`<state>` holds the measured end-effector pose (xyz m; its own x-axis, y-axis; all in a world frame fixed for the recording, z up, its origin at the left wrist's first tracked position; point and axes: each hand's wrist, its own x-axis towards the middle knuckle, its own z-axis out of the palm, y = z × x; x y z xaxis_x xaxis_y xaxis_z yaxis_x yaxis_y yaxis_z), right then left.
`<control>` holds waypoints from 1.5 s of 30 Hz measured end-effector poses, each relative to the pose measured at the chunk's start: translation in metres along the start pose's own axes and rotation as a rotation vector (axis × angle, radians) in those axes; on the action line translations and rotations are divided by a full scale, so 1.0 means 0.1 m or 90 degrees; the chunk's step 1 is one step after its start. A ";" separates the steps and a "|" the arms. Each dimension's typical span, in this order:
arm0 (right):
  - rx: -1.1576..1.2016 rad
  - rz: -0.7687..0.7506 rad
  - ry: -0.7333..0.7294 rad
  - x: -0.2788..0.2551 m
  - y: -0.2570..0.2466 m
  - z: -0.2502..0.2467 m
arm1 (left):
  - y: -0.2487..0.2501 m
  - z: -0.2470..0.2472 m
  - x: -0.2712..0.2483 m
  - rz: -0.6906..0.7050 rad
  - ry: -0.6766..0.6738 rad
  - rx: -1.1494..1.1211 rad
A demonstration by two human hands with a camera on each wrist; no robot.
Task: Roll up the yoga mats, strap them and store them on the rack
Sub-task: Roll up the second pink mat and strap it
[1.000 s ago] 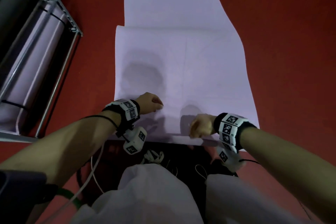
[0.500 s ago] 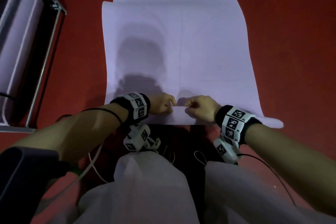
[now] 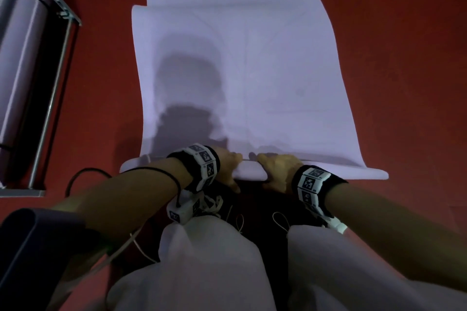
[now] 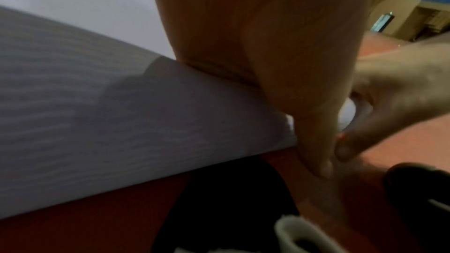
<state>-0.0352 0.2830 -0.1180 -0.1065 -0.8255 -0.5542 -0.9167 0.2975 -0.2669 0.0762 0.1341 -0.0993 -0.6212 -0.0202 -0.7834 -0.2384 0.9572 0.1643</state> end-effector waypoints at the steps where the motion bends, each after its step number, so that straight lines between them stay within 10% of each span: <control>1: 0.008 0.003 -0.017 0.03 0.00 0.01 | 0.01 0.03 0.01 -0.002 0.020 0.000; 4: -0.049 0.026 -0.017 0.06 0.00 0.04 | 0.05 0.07 0.06 -0.008 0.002 -0.066; 11: -0.141 -0.033 0.334 -0.06 -0.19 0.25 | -0.06 0.06 0.01 -0.031 -0.043 -0.197; 19: -0.047 0.063 0.090 0.06 -0.20 0.21 | -0.07 0.01 -0.10 0.083 0.164 0.028; 24: 0.073 0.115 -0.069 0.17 -0.23 -0.05 | 0.10 0.09 -0.10 0.035 0.121 0.021; 37: 0.253 0.129 -0.030 0.14 -0.09 -0.14 | 0.03 0.28 0.04 0.042 0.228 -0.104; 45: -0.008 0.099 0.101 0.07 -0.31 0.02 | -0.04 0.15 0.19 0.009 0.040 -0.253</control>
<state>-0.0065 0.2692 -0.1156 -0.3055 -0.8353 -0.4571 -0.8889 0.4223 -0.1778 0.0768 0.1344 -0.1237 -0.6682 -0.0369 -0.7431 -0.4920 0.7711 0.4041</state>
